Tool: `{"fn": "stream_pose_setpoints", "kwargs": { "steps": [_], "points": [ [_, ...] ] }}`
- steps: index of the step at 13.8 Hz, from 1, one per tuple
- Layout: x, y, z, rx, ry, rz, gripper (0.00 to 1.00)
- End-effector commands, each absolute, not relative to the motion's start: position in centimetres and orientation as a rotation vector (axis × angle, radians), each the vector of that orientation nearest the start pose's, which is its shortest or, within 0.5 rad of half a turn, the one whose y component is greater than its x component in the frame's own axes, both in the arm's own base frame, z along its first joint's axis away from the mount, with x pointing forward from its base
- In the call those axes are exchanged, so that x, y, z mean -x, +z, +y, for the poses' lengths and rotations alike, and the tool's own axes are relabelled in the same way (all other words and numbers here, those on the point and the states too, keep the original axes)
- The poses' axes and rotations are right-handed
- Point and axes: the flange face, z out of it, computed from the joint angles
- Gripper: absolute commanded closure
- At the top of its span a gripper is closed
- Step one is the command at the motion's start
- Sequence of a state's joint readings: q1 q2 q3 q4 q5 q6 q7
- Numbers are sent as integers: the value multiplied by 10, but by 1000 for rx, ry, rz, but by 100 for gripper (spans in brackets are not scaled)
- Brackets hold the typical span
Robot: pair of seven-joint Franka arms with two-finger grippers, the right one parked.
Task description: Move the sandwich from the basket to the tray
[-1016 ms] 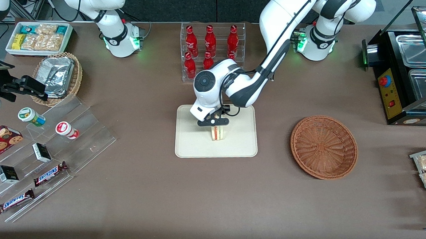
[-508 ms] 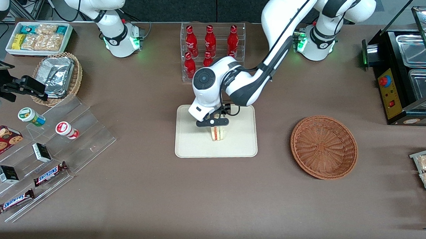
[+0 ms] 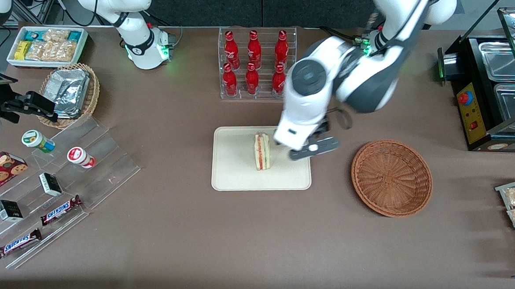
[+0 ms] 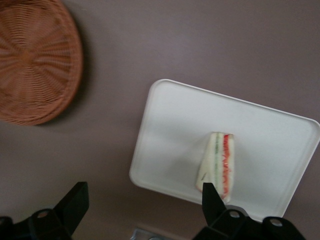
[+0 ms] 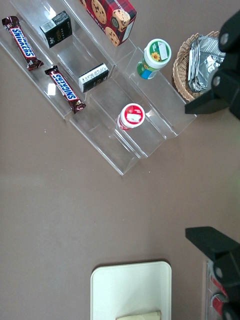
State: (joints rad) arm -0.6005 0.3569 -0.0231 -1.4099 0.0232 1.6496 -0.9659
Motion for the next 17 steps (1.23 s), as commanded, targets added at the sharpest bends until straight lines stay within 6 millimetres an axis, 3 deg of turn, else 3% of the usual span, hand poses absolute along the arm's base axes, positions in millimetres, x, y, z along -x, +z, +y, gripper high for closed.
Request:
{"fn": "stream_pose_setpoints", "kwargs": {
  "steps": [1, 2, 4, 7, 9, 11, 12, 17],
  "points": [
    [-527, 535, -326, 2984, 151, -507, 0],
    [-528, 549, -298, 2970, 190, -494, 0],
    [-510, 590, -260, 2962, 228, -441, 0],
    [-508, 621, -192, 2989, 289, -330, 0],
    [-518, 619, -151, 3012, 322, -262, 0],
    [-525, 615, -123, 3031, 346, -166, 0],
    [-526, 620, -97, 3050, 344, -115, 0],
    [-526, 617, -14, 3096, 389, 92, 0]
  ]
}}
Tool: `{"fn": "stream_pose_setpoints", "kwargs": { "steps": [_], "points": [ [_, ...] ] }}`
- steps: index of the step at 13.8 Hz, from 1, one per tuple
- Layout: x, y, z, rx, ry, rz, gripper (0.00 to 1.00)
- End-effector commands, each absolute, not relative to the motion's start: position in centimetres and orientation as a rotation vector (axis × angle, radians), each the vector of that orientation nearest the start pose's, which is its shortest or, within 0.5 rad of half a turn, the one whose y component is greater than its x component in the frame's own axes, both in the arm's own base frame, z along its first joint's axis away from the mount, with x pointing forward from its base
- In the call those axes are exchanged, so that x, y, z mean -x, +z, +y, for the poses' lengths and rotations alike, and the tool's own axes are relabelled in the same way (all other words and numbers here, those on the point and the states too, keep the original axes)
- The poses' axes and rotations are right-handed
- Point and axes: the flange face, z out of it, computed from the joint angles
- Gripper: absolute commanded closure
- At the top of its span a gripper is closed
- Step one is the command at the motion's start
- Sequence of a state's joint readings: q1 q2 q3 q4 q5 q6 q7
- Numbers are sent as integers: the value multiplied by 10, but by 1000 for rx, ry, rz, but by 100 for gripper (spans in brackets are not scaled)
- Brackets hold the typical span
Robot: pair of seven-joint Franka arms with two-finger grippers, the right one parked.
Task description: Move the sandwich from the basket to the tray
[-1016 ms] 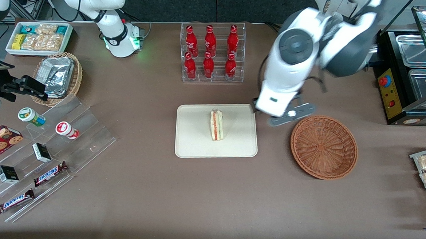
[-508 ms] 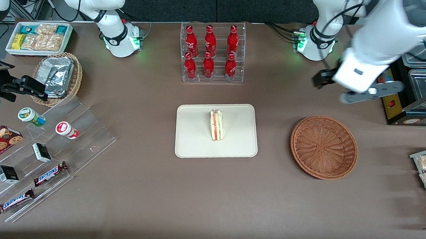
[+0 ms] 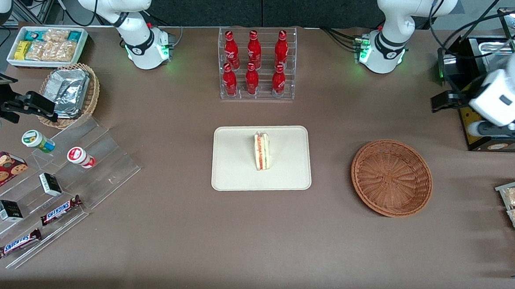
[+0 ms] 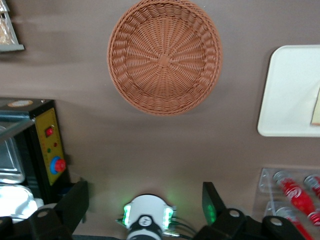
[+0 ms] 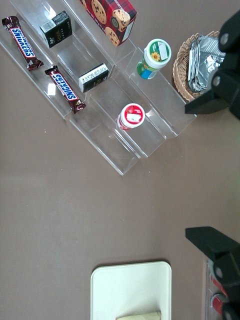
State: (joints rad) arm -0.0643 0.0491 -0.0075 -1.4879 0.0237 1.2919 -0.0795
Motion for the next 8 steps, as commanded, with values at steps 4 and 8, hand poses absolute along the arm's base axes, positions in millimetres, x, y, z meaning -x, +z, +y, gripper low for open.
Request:
{"fn": "stream_pose_setpoints", "kwargs": {
  "steps": [4, 8],
  "points": [
    [-522, 621, -18, 3096, 389, 95, 0],
    [-515, 629, -27, 3089, 377, 51, 0]
  ]
}}
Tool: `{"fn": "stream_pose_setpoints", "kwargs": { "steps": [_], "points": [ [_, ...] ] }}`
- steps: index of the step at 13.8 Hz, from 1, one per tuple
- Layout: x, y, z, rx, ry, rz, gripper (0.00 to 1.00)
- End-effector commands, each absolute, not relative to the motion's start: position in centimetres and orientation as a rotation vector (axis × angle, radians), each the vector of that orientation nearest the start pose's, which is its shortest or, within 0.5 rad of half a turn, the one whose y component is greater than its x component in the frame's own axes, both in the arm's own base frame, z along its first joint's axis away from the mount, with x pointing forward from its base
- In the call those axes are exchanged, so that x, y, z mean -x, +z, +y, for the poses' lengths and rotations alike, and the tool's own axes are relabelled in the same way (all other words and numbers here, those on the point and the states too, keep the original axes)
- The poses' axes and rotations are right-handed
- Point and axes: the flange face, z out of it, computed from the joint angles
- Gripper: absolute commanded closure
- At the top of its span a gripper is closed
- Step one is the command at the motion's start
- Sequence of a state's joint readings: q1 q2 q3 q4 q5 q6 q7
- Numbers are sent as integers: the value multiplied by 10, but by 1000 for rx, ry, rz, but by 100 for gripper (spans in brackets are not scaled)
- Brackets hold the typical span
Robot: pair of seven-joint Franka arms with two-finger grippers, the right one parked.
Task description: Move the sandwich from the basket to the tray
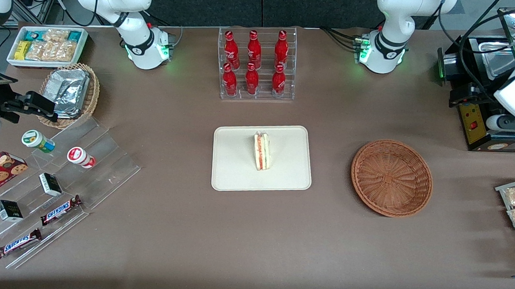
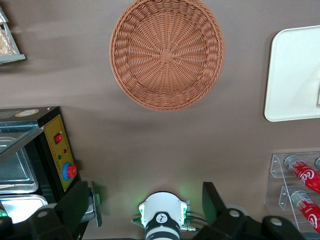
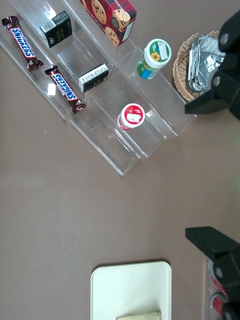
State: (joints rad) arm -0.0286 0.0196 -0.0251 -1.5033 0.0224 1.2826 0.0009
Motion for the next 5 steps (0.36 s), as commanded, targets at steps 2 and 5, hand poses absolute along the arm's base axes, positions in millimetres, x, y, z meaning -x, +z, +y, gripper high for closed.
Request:
{"fn": "stream_pose_setpoints", "kwargs": {
  "steps": [2, 5],
  "points": [
    [-517, 630, -26, 3089, 373, 60, 0],
    [-521, 625, -26, 3082, 381, 56, 0]
  ]
}}
